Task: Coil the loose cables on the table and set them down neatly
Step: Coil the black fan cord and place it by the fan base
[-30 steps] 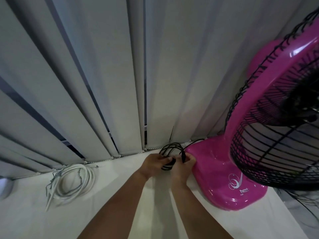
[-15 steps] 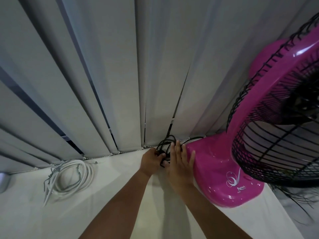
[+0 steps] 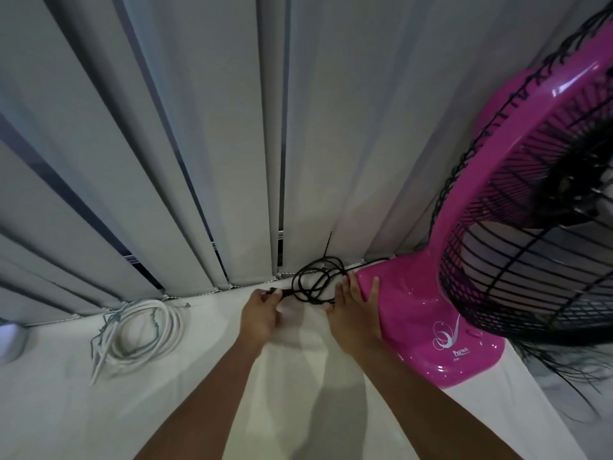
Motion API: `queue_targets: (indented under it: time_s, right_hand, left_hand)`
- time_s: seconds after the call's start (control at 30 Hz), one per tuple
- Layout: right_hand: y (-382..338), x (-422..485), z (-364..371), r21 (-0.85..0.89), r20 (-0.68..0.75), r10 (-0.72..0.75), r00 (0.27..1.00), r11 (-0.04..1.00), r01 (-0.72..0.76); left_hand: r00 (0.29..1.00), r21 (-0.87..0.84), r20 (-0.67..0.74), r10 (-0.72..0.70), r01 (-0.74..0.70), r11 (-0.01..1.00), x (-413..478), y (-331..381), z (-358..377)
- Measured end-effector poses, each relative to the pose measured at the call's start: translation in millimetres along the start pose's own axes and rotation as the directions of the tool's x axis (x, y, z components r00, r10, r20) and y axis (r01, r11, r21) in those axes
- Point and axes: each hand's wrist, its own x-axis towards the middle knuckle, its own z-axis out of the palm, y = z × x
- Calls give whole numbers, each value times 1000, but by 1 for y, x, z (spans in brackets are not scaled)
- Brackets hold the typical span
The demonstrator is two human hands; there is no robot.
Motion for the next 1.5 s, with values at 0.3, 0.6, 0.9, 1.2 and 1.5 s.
queue_targets:
  time_s: [0.3,0.6,0.9,1.2,1.5]
  right_hand:
    - [5,-4,-5,95,-40,-29,999,995,33]
    - [11,-2,-13,88,-51,-51,997,995,55]
    - [13,-7,-9,189,-254,-4,967,981,53]
    - [16,-5,-12,113,-108,-26,994,993,38]
    - [15,-13,-26,10,-160,-80,984,997,82]
  left_hand:
    - [982,261,-187,-8,57,964,5,13,-18]
    - [942,445,-259,214,-80,892,-5,9,-7]
    - [786,866,244,568,-441,238,-19,-20,25]
    - [768,809,514,381,-582,81,-3,-18,41]
    - [742,738,534,406,-643,205,8,-11,33]
